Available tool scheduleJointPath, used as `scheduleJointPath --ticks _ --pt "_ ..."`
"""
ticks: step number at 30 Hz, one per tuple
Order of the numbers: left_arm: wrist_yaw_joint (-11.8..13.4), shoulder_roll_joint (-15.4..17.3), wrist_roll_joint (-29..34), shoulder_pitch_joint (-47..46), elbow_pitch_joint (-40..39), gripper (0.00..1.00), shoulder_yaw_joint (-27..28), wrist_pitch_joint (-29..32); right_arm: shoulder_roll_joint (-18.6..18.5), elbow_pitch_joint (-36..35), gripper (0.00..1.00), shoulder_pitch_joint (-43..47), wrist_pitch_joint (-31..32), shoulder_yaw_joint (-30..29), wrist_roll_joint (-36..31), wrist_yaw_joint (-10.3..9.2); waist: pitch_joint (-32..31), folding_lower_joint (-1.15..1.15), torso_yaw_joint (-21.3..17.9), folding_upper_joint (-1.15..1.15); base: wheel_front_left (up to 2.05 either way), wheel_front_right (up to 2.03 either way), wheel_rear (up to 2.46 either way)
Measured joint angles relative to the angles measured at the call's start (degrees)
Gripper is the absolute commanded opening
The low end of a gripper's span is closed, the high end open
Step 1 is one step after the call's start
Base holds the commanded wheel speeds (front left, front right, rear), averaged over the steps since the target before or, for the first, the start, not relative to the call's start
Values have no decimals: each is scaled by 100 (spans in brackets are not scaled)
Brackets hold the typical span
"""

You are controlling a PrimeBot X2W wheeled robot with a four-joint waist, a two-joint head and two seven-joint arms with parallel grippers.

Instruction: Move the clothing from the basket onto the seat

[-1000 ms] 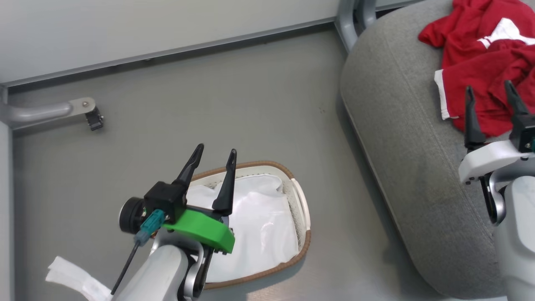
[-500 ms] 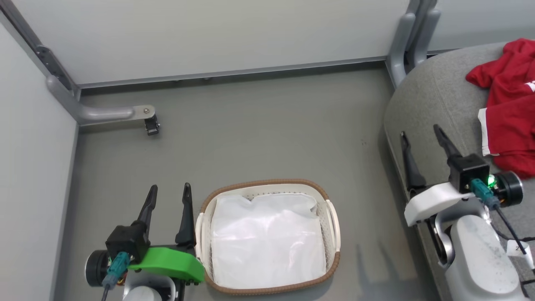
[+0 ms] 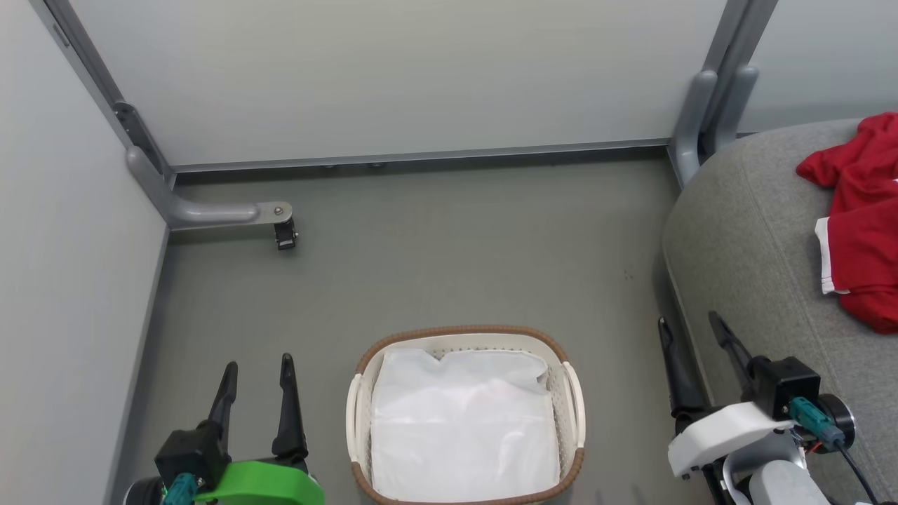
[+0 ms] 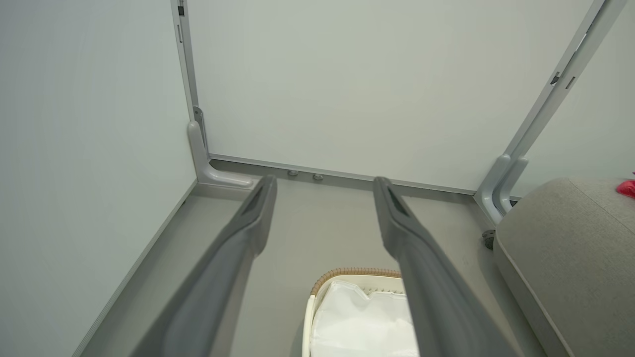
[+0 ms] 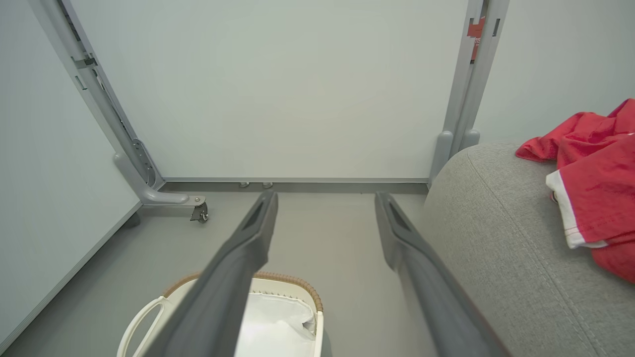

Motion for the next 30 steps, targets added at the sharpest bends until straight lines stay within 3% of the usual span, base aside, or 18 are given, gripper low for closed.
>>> scheduleJointPath --ticks 15,28,29,30 --pt "-181 -112 54 188 55 100 111 0 2 -160 100 215 0 107 -54 0 -148 0 -9 0 0 0 0" --pt "-176 -119 49 186 100 100 90 0 2 -154 100 215 0 105 -23 0 -138 0 -14 0 0 0 0" --pt "-174 -119 43 186 97 0 89 0 2 -153 0 215 0 107 -23 0 -140 0 -16 0 0 0 0" --pt "-174 -120 45 188 124 0 88 2 9 -124 0 216 0 105 -23 0 -140 0 -16 0 0 0 0"
